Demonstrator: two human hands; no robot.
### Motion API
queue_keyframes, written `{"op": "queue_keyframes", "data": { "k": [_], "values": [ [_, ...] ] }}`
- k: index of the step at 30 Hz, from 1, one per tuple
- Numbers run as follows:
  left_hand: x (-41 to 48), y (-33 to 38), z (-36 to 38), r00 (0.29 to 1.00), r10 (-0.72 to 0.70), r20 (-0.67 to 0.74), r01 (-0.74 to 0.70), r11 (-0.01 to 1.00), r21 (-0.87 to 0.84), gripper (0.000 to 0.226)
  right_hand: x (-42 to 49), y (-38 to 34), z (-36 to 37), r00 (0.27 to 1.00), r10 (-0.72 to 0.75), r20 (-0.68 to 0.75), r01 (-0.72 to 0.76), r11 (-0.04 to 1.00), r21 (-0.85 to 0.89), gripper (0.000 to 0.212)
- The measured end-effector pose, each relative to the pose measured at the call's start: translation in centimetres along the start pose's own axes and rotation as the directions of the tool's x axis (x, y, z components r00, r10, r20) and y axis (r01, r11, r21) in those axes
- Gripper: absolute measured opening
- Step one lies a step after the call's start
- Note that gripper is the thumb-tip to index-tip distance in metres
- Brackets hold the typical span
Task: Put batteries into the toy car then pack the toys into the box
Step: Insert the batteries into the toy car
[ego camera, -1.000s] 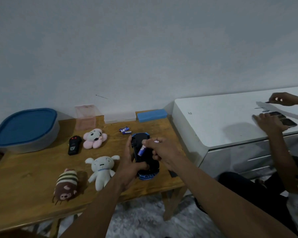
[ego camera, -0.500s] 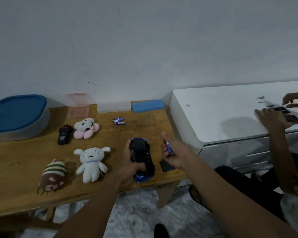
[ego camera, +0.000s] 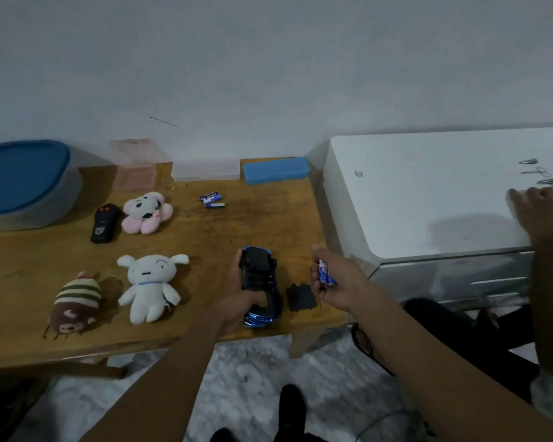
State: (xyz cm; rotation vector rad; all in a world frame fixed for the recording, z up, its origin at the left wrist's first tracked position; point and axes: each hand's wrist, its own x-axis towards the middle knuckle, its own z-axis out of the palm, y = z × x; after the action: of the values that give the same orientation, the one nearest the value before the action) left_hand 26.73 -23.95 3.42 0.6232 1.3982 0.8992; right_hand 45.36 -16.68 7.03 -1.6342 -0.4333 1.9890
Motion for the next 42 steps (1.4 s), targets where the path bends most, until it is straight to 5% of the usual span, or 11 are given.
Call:
{"op": "queue_keyframes", "data": {
  "k": [11,23,29,33,36,42],
  "values": [
    [-1.4,0.9,0.4,0.988,0.123,-0.098,-0.091,0.956,0.280,0.101,1.0,-0.6,1.6,0.999,0.016,0.039,-0.015,0.999,-0.037,0.023],
    [-2.2,1.2,-2.5,0.990,0.092,-0.109,-0.008,0.798,0.603,0.076,-2.0,0.5,2.6,0.998,-0.058,0.007,0.058,0.998,0.007,0.021],
    [-3.2,2.2,-3.5,0.967,0.242,-0.083,-0.084,0.608,0.790,0.019,-4.0,1.7,3.8,0.993,-0.113,-0.017,0.114,0.992,0.059,0.015],
    [-2.7,3.8,-5.0,0.940,0.338,-0.047,-0.137,0.499,0.856,0.004,-4.8,2.4,4.8,0.984,-0.166,-0.065,0.166,0.986,0.006,0.014],
    [-2.8,5.6,-5.6,0.911,0.412,-0.026,-0.225,0.547,0.806,0.034,-5.3,2.6,5.3,0.957,-0.266,-0.114,0.255,0.961,-0.105,0.020],
    [-1.6,8.7,-6.0,0.879,0.477,0.002,-0.272,0.498,0.824,0.057,-3.9,0.5,5.4,0.915,-0.369,-0.165,0.326,0.915,-0.240,0.007]
  ]
}}
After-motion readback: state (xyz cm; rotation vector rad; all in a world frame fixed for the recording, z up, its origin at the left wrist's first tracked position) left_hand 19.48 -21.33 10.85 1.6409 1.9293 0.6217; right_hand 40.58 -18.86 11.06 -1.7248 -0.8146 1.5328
